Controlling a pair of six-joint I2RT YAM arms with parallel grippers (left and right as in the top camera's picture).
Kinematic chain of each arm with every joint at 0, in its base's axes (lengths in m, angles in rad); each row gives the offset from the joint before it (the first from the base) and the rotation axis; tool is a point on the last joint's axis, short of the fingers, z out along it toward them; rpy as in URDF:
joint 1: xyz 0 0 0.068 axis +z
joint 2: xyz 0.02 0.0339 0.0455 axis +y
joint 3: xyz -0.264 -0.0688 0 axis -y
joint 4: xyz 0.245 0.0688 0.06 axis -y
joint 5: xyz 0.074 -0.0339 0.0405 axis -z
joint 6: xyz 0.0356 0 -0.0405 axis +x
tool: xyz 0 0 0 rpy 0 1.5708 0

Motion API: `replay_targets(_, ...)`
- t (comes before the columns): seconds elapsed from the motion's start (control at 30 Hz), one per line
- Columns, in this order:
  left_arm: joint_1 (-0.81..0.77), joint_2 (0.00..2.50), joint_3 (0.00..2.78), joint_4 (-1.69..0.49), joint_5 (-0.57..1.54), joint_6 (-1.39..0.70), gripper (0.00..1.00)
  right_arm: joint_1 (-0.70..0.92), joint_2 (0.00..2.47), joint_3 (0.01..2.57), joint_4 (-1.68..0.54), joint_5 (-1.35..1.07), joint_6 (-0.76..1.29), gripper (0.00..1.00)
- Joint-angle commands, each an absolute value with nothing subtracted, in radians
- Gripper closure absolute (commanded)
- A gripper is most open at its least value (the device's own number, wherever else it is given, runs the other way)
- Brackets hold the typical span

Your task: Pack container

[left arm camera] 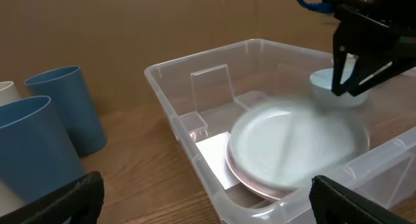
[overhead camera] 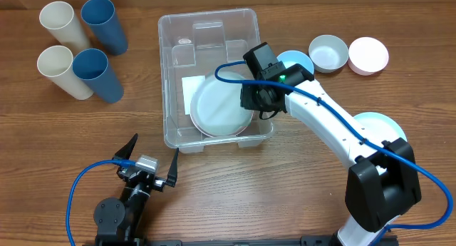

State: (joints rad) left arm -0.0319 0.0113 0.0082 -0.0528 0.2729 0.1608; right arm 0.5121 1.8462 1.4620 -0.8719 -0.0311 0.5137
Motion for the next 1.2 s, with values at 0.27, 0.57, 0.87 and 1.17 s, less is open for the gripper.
replay_targets(0.27,-0.025,0.004,0.005,-0.052,0.271,0.172,0.00,0.518,1.846,1.547,-0.949,-0.140,0.323,0.59)
replay_targets(0.57,-0.025,0.004,0.005,-0.052,0.271,0.172,0.00,0.394,1.791,2.053,-1.385,-0.015,0.402,0.44)
replay_targets(0.87,-0.025,0.004,0.005,-0.052,0.271,0.172,0.00,-0.215,1.784,2.081,-1.620,-0.077,0.424,0.38)
replay_targets(1.17,-0.025,0.004,0.005,-0.052,0.271,0.172,0.00,-0.655,1.784,1.701,-1.510,-0.046,0.488,0.38)
